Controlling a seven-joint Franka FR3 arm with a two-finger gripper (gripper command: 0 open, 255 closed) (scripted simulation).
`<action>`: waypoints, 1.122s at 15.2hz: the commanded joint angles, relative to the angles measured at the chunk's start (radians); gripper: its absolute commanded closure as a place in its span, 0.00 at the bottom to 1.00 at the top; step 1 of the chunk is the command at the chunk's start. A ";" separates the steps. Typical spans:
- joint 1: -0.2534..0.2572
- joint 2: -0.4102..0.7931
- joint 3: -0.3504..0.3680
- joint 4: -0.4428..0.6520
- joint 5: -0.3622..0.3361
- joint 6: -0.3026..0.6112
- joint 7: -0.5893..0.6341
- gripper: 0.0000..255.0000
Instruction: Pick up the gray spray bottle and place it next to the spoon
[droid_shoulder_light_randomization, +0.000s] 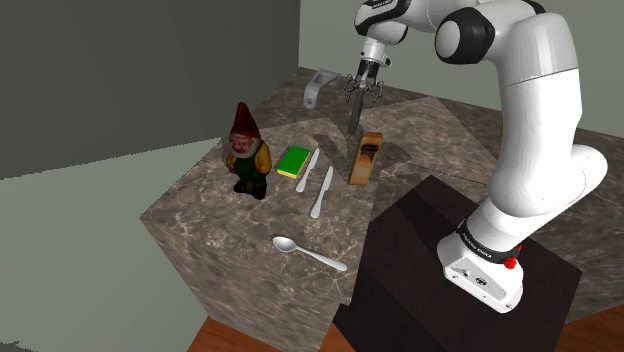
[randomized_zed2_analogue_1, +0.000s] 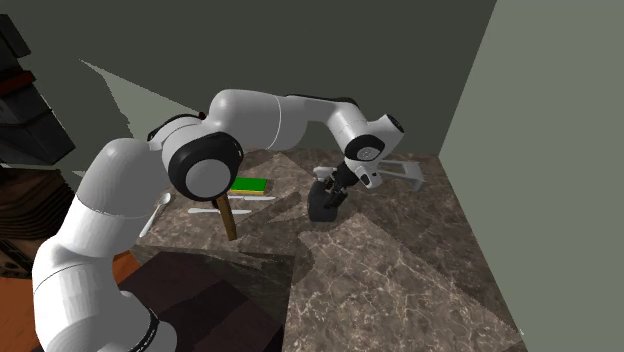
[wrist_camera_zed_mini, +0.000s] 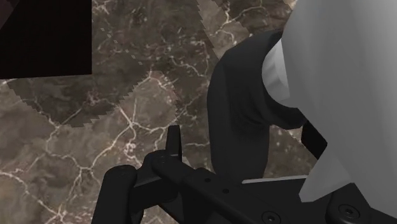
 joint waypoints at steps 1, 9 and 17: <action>0.000 0.000 0.000 -0.001 0.000 0.001 0.000 0.00; 0.000 0.000 0.000 0.000 0.000 0.000 0.000 1.00; -0.002 -0.024 -0.002 0.027 -0.004 -0.048 0.016 1.00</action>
